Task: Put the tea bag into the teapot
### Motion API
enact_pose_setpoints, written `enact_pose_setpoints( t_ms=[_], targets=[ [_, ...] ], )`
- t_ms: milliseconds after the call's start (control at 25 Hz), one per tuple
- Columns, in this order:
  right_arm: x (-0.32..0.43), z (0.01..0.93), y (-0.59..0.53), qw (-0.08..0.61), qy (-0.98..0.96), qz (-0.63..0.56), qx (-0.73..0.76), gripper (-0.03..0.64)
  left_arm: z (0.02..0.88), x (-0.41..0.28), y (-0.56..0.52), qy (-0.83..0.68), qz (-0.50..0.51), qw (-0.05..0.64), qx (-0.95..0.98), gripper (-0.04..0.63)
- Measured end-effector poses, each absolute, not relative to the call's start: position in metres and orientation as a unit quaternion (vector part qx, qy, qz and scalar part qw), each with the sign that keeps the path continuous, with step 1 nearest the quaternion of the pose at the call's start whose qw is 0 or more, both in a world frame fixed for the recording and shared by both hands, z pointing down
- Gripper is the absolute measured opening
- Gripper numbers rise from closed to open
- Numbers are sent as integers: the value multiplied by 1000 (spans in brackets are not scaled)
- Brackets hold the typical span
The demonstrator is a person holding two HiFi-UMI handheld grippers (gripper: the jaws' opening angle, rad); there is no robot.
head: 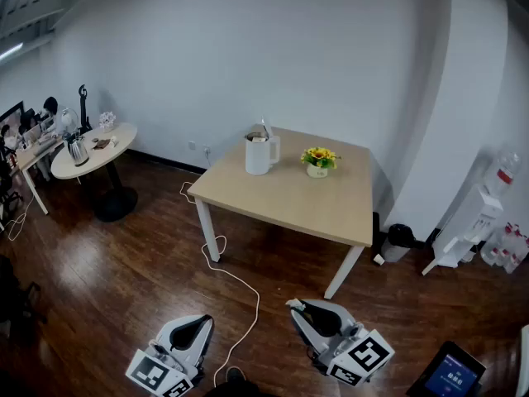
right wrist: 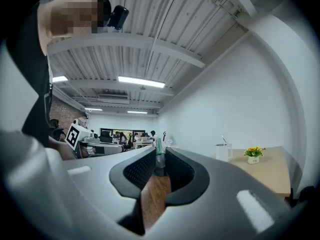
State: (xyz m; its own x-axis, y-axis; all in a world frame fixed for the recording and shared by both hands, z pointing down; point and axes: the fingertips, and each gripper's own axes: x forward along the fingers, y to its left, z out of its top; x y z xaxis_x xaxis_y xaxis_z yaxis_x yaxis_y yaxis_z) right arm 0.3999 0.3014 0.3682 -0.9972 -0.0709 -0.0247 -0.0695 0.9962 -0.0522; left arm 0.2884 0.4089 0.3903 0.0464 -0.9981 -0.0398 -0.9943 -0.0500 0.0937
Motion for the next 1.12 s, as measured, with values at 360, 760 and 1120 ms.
enact_pose_setpoints(
  t_ms=[360, 760, 1120],
  targets=[
    [301, 365, 261, 12, 999, -24, -47, 63, 385, 199, 359, -654, -36, 7, 756, 3],
    [231, 367, 220, -4, 997, -25, -71, 63, 390, 128, 321, -637, -49, 22, 769, 3],
    [176, 374, 150, -6, 997, -30, -67, 63, 400, 77, 244, -635, -52, 26, 770, 3]
  ],
)
